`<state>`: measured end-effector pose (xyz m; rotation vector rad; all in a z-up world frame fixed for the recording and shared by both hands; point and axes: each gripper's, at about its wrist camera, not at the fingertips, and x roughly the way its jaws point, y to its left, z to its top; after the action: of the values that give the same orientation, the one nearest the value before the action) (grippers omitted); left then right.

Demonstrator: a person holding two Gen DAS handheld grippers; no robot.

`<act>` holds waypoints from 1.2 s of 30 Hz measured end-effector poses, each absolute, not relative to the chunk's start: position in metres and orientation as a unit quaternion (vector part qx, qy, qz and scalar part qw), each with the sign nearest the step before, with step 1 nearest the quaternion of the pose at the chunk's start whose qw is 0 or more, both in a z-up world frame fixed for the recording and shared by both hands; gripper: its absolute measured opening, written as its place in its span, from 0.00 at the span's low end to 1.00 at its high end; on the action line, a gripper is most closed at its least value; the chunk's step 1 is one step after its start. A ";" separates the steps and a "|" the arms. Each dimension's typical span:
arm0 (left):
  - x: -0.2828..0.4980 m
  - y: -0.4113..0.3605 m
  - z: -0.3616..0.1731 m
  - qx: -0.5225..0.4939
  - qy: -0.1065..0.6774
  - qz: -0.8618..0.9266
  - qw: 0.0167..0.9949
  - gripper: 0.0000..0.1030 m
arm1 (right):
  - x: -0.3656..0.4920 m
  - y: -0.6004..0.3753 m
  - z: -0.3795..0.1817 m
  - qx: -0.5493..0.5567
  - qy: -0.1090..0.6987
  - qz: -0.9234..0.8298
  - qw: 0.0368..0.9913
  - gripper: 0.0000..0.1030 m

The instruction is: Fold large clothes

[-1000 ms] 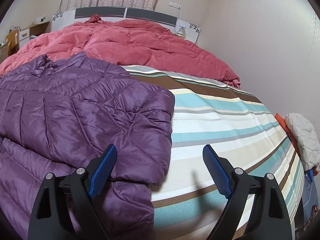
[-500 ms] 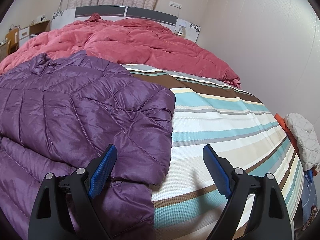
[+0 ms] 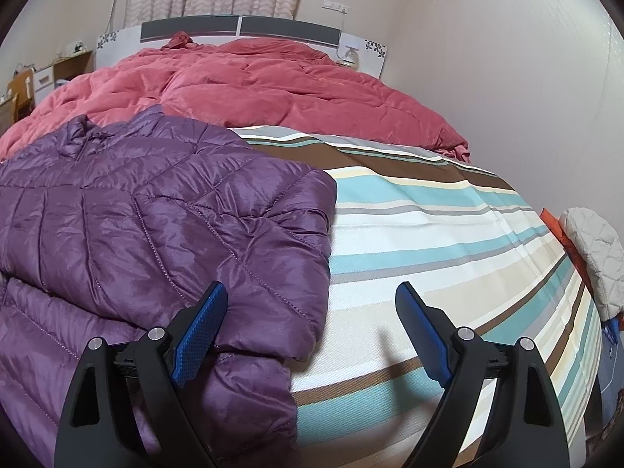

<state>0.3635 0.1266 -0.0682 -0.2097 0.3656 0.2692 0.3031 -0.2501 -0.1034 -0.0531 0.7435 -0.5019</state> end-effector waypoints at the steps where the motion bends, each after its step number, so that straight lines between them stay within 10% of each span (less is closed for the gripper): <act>1: 0.365 0.114 -0.068 -0.093 0.188 0.124 0.970 0.05 | 0.303 -0.250 -0.103 -0.025 0.359 -0.242 0.901 0.85; 36: 0.332 -0.132 -0.103 0.190 0.292 -0.090 0.933 0.07 | 0.300 -0.260 -0.104 0.004 0.359 -0.245 0.901 0.85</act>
<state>0.3317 -0.1322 -0.1034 0.3887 0.5967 -0.1850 0.2997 -0.2604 -0.1041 0.0084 0.7435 -0.5061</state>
